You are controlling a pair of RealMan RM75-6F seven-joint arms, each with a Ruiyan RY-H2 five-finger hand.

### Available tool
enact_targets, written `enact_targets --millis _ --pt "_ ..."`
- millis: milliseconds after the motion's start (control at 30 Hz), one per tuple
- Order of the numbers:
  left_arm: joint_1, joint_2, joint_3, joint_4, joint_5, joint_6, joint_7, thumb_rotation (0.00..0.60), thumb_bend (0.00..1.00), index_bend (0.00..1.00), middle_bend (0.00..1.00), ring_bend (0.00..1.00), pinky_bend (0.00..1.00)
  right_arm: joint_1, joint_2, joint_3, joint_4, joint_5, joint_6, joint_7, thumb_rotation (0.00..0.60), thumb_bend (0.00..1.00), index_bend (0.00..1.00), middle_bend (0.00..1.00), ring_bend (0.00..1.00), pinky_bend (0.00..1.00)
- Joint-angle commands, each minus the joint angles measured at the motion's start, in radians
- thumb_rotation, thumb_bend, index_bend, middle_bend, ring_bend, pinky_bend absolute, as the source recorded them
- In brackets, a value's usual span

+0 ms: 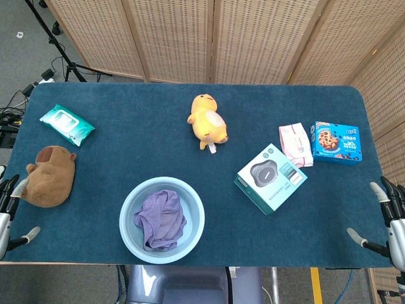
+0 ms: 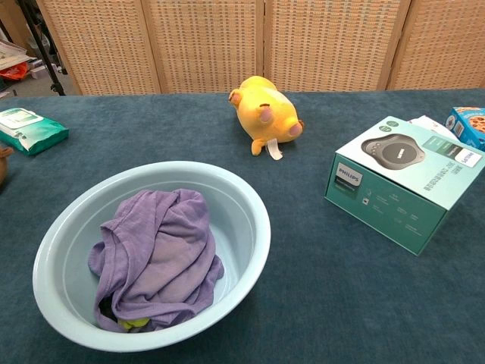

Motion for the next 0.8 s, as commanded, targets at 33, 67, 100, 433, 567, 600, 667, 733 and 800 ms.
enact_targets --millis 33,67,100,433,567,600,667,733,800 --pt "0.006 0.0 0.001 0.001 0.006 0.012 -0.004 0.6 0.0 0.0 0.0 0.0 0.0 -0.001 -0.001 -0.001 0.003 0.0 0.001 0.003 0.6 0.0 0.0 0.0 0.0 0.0" --pt "0.006 0.0 0.001 0.002 0.005 0.013 -0.004 0.6 0.0 0.0 0.0 0.0 0.0 -0.001 -0.001 -0.002 0.004 -0.001 0.0 0.003 0.6 0.0 0.0 0.0 0.0 0.0" --pt "0.007 0.0 0.0 0.002 0.005 0.014 -0.004 0.6 0.0 0.0 0.0 0.0 0.0 -0.001 -0.002 -0.003 0.005 -0.002 0.0 0.002 0.6 0.0 0.0 0.0 0.0 0.0" --pt "-0.006 0.004 -0.009 0.017 -0.002 0.002 -0.058 0.6 0.0 0.0 0.12 0.06 0.0 0.002 -0.004 -0.007 -0.002 -0.006 -0.008 -0.012 0.6 0.0 0.0 0.0 0.0 0.0" --pt "-0.015 -0.007 -0.043 0.031 -0.041 0.009 -0.103 0.6 0.0 0.0 0.76 0.69 0.48 0.002 -0.003 -0.006 -0.007 -0.004 -0.008 -0.015 0.6 0.0 0.0 0.0 0.0 0.0" --pt "-0.019 -0.01 -0.05 0.034 -0.055 0.003 -0.114 0.6 0.0 0.0 0.86 0.83 0.71 0.002 -0.003 -0.006 -0.007 -0.004 -0.009 -0.015 0.6 0.0 0.0 0.0 0.0 0.0" --pt "-0.032 -0.015 -0.066 0.039 -0.094 -0.023 -0.143 0.6 0.03 0.0 0.94 0.96 0.9 0.003 -0.003 -0.007 -0.007 -0.003 -0.011 -0.015 0.6 0.0 0.0 0.0 0.0 0.0" --pt "-0.045 -0.014 -0.072 0.039 -0.136 -0.065 -0.152 0.6 0.11 0.0 0.95 1.0 0.96 0.003 -0.003 -0.006 -0.005 -0.003 -0.011 -0.013 0.6 0.0 0.0 0.0 0.0 0.0" --pt "-0.064 -0.002 -0.068 0.031 -0.188 -0.143 -0.171 0.6 0.17 0.0 0.95 1.0 0.97 0.003 -0.002 -0.006 -0.004 -0.001 -0.011 -0.01 0.6 0.0 0.0 0.0 0.0 0.0"
